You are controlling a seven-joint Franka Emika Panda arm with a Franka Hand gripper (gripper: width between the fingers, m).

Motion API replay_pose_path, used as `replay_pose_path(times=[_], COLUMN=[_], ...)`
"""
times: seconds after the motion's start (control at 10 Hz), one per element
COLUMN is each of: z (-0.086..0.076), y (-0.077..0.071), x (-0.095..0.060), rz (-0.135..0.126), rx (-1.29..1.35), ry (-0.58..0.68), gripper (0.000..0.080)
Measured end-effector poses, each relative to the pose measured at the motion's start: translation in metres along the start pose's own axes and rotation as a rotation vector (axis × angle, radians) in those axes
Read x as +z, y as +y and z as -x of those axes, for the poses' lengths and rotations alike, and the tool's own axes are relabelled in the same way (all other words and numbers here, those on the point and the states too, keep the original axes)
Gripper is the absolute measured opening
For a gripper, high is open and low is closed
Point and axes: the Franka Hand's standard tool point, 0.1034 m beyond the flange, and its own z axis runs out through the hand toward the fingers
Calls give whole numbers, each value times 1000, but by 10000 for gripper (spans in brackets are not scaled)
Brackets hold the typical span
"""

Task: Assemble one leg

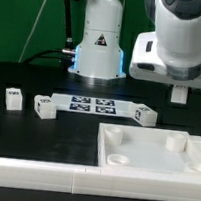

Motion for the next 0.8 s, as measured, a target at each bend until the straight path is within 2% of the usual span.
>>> replay_pose_path(times=[0.2, 0.3, 0.4, 0.5, 0.6, 0.7, 0.8], z=[-1, -7, -15, -16, -19, -23, -21], y=[-1, 5, 10, 13, 12, 7, 6], x=[-2, -6, -17, -27, -39, -40, -36], rz=[-9, 1, 5, 7, -2, -23, -30], rx=[-18, -29, -43, -68, -87, -78, -90], ry=[187, 245, 338, 407, 462, 578, 662], gripper=[290, 290, 290, 290, 290, 290, 290])
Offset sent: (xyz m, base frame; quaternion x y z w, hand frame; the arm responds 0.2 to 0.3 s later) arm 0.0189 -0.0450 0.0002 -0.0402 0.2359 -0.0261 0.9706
